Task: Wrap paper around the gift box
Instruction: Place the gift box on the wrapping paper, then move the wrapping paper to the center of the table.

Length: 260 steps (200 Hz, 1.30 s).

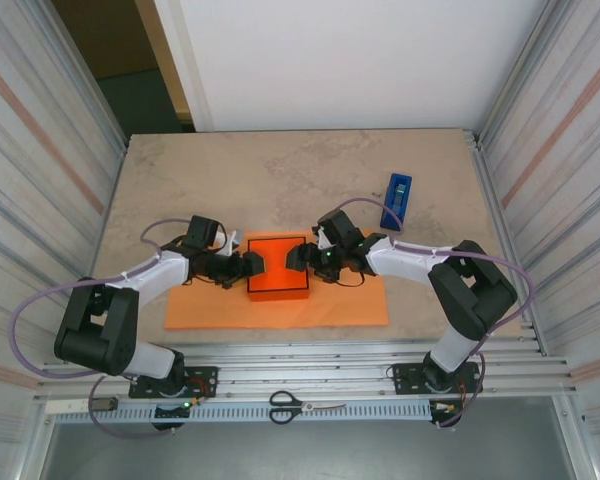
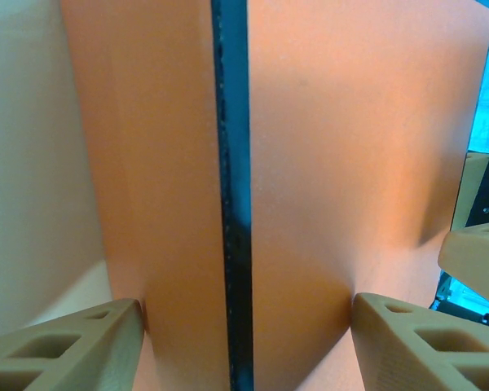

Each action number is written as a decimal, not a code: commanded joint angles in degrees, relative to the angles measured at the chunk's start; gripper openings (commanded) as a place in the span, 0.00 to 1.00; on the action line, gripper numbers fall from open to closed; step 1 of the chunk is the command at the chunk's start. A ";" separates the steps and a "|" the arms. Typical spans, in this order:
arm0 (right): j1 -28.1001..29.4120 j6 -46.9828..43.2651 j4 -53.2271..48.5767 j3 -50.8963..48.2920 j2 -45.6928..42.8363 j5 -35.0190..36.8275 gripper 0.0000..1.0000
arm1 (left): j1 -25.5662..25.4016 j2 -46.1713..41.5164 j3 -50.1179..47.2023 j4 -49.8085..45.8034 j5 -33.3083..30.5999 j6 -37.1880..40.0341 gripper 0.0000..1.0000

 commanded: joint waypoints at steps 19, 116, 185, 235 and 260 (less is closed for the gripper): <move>1.04 2.81 0.23 -0.28 -1.64 -2.15 0.75 | -0.34 -2.07 0.42 -3.17 0.20 0.23 0.67; 2.10 3.34 -0.84 -1.00 -2.75 1.82 0.80 | -0.14 -2.26 0.44 -4.91 -2.08 0.25 0.71; -6.20 -1.89 -4.80 -1.96 -10.95 5.83 0.95 | 5.69 -13.48 1.18 -5.31 -4.45 -2.05 0.88; -12.95 -2.19 -6.41 -2.05 -5.01 6.10 0.58 | 16.72 -6.04 0.90 -2.14 -1.03 -4.97 0.65; -13.24 -5.16 -8.42 0.80 -0.80 6.81 0.46 | 17.66 -1.47 2.34 -1.31 -2.16 -5.06 0.55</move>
